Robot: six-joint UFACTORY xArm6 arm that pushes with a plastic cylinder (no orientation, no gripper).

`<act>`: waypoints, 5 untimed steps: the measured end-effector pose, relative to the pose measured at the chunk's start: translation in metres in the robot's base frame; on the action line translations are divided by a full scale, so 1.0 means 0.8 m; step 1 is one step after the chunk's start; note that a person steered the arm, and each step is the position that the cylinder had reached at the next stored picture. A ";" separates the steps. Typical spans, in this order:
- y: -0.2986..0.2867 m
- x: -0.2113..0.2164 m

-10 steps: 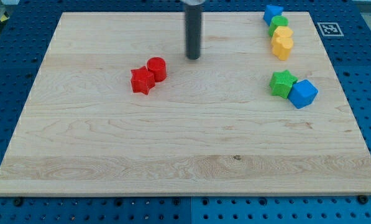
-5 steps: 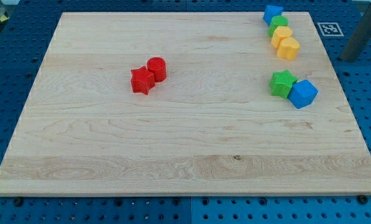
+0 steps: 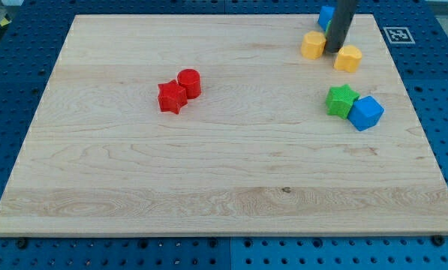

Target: Slide the yellow hexagon left and a bit down

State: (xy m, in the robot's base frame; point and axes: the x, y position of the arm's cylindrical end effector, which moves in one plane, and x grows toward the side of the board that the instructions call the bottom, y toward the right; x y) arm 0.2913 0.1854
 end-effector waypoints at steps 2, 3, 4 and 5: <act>-0.014 -0.019; -0.038 -0.019; -0.076 -0.019; -0.122 -0.020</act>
State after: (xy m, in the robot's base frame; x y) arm 0.2752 0.0879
